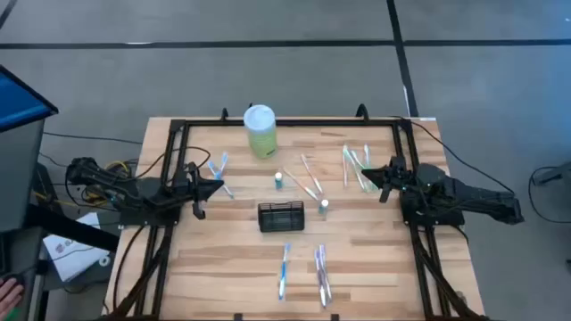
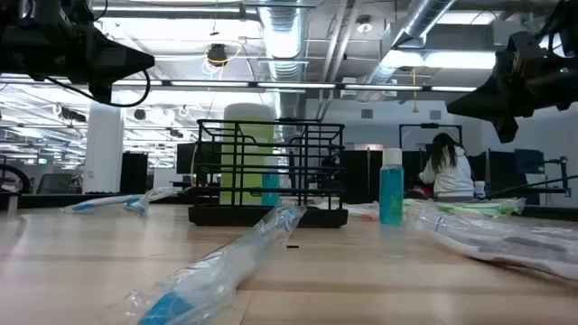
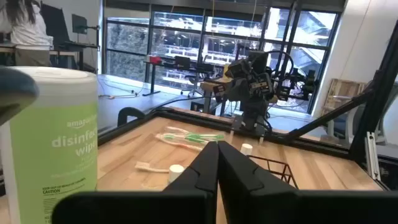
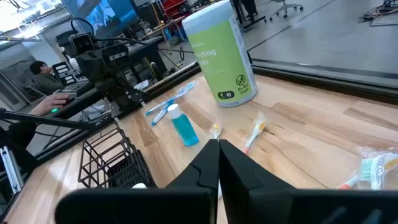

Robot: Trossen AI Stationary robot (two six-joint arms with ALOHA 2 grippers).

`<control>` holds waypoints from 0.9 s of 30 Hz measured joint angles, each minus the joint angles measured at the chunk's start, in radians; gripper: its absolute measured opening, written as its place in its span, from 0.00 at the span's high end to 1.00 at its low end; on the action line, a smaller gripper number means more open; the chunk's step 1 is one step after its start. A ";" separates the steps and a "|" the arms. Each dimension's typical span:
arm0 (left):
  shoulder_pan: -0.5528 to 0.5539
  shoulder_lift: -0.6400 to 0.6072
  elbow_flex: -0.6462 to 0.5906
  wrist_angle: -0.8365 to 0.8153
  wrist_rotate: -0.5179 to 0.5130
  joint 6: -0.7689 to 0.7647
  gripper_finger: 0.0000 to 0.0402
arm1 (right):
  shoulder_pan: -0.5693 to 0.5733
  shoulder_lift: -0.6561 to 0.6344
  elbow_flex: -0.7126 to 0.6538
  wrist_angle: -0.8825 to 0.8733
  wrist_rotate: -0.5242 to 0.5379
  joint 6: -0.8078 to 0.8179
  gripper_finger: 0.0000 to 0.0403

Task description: Pick & Place toothbrushing station

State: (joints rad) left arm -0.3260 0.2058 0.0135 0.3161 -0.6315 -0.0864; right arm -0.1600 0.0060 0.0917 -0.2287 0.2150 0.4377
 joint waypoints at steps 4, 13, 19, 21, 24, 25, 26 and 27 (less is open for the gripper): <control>0.000 0.000 0.000 0.000 0.000 0.000 1.00 | 0.000 0.000 0.000 -0.003 0.000 0.000 1.00; 0.000 0.000 0.000 0.000 0.000 0.002 1.00 | 0.000 0.000 0.000 -0.006 0.000 -0.003 1.00; 0.000 0.000 0.000 0.001 0.000 0.003 1.00 | 0.000 0.000 0.000 -0.005 0.001 0.006 1.00; 0.000 0.000 0.000 0.002 0.000 0.003 1.00 | 0.000 0.001 0.000 -0.003 0.008 0.032 1.00; 0.000 0.000 0.000 0.003 0.000 0.003 1.00 | 0.000 0.024 0.000 -0.008 0.015 0.058 1.00; 0.000 0.000 0.000 0.004 0.000 0.003 1.00 | 0.000 0.036 0.001 -0.007 0.024 0.058 1.00; 0.000 0.000 0.000 0.006 0.000 0.003 1.00 | -0.003 0.052 0.003 -0.009 0.029 0.059 1.00; 0.000 0.000 0.000 0.007 0.000 0.003 1.00 | -0.007 0.071 0.007 -0.010 0.031 0.060 1.00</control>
State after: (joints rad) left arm -0.3260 0.2058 0.0137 0.3231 -0.6319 -0.0834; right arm -0.1671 0.0767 0.0990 -0.2389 0.2459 0.4981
